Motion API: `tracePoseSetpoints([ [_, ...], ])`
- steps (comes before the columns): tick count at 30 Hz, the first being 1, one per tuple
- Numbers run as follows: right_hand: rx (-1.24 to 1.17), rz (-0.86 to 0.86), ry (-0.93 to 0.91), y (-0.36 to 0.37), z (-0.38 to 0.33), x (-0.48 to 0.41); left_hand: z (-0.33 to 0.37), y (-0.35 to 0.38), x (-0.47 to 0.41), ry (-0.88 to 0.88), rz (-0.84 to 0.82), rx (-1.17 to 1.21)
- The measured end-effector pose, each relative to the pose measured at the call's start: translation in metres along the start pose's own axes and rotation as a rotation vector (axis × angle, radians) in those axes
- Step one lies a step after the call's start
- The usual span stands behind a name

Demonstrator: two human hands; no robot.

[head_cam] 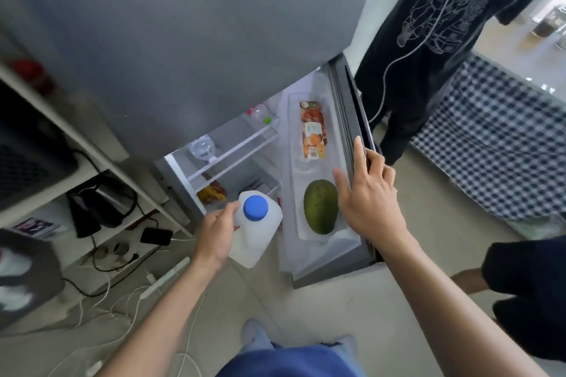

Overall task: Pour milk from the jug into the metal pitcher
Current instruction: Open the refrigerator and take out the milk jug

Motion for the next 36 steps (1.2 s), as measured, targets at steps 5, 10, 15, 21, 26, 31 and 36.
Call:
tracePoseSetpoints([
  [5, -0.042, -0.03, -0.004, 0.022, -0.05, 0.008, -0.001, -0.034, 0.019, 0.008, 0.082, 0.063],
  [10, -0.09, -0.118, -0.087, 0.042, -0.094, 0.008, -0.013, -0.075, 0.036, -0.02, 0.19, 0.104],
  [15, -0.143, -0.176, -0.241, 0.062, -0.123, 0.012, -0.012, -0.11, 0.059, -0.023, 0.268, 0.166],
  [21, 0.011, -0.18, -0.51, 0.091, -0.138, 0.006, -0.014, -0.14, 0.077, -0.042, 0.351, 0.229],
  [26, 0.099, -0.275, -0.657, 0.099, -0.159, -0.022, -0.007, -0.154, 0.097, -0.046, 0.465, 0.28],
  [31, 0.195, -0.385, -0.618, 0.105, -0.182, -0.043, -0.003, -0.162, 0.115, -0.003, 0.539, 0.293],
  [36, 0.178, -0.36, -0.643, 0.103, -0.176, -0.044, 0.002, -0.154, 0.125, 0.001, 0.585, 0.305],
])
Point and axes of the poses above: each hand's wrist, its own x-axis away from the middle knuckle, its own y-axis out of the palm, z = x × y, the point moved 4 cm from there along -x, towards the middle knuckle, and after that the axes turned 1 degree about y, right-handed, at the moved point
